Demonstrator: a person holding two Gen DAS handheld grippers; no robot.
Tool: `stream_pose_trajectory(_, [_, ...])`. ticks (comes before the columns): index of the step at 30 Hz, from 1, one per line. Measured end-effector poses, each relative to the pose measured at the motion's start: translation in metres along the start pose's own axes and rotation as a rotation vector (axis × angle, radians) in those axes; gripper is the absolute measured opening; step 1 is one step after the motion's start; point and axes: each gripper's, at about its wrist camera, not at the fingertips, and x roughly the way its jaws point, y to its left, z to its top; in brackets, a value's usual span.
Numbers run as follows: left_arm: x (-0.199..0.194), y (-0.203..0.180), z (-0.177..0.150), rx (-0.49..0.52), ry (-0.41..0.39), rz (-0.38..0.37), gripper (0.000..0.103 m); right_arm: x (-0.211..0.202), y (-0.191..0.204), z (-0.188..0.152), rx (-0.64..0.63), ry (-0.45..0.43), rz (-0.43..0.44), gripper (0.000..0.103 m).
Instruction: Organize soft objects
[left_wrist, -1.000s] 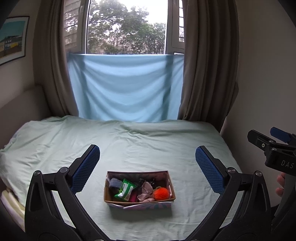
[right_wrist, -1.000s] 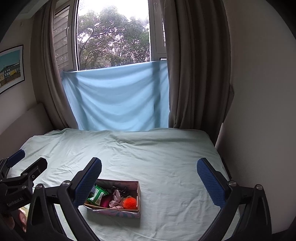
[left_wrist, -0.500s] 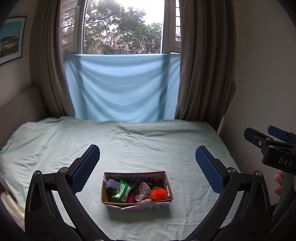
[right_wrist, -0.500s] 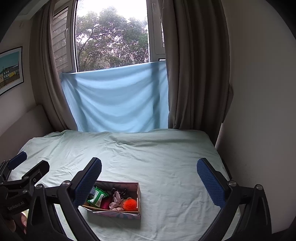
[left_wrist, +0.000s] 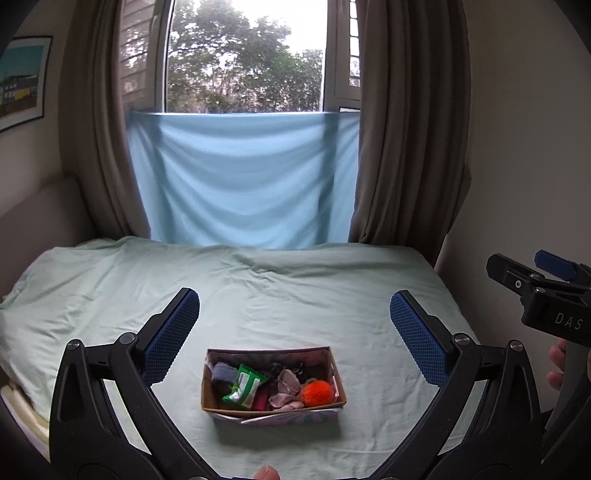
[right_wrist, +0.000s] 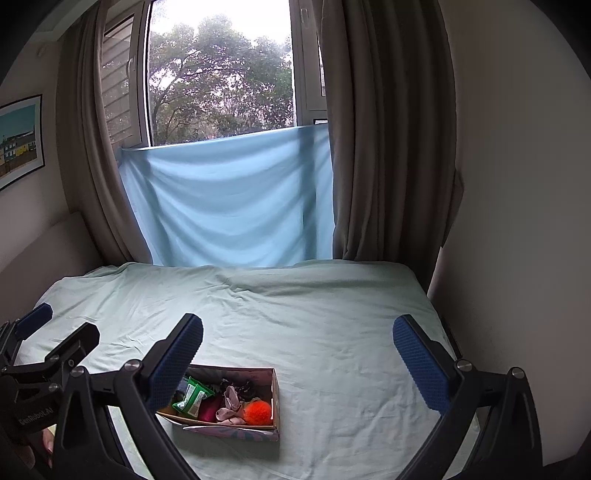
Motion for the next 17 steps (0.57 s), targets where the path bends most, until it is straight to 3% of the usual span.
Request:
stream_pose_trajectory(7, [0.002,-0.003,0.001,0.027,-0.025,0.034,0.103,0.005,-0.001,0.002,0.005,0.006,-0.011,0.102])
stream_pose_trajectory(17, [0.027,-0.005,0.000,0.032,0.017,0.029,0.103,0.021,0.001,0.002,0.012,0.033,-0.017,0.102])
